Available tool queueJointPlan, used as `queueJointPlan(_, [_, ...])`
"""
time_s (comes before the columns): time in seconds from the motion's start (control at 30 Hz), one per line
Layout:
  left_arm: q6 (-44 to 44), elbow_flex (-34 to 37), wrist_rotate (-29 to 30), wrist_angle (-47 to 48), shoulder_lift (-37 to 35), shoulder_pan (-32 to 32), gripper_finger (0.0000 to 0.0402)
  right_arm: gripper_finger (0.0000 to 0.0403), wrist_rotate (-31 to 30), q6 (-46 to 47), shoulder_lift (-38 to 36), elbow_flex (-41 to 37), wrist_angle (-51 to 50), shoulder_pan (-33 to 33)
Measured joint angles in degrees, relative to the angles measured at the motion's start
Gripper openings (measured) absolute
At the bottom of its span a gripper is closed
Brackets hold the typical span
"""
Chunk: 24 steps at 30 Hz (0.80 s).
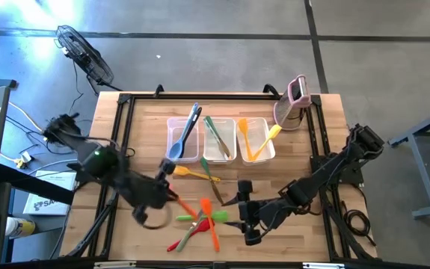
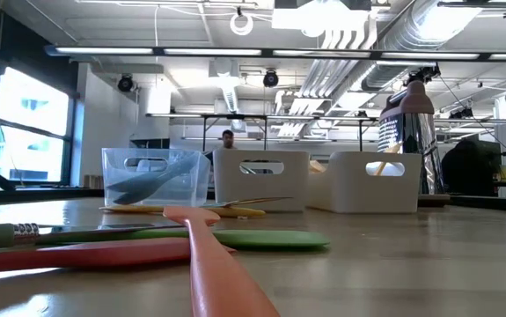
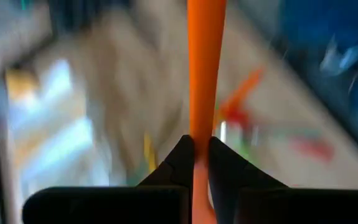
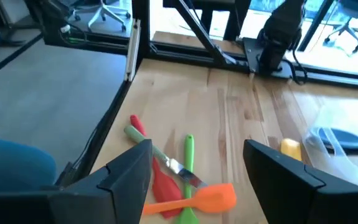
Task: Pick & Place Kitchen Items
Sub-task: Put the left orange spatula into the right white bin
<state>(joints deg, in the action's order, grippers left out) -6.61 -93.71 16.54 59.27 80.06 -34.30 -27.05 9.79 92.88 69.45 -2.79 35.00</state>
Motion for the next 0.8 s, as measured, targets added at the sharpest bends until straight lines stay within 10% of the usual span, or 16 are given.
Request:
queueJointPlan(0.47, [-19.3,35.2,-23.2,-71.8,-7.9,4.4,0.0017,0.0243,-6.0,-25.8,0.0,0.0,25.5,2.1])
queueJointPlan(0.8, [-11.1,42.2,-33.4,-92.6,0.3,11.8,0.0017,0.0243,-8.0,-29.6,0.2,0.0,28.4,1.6])
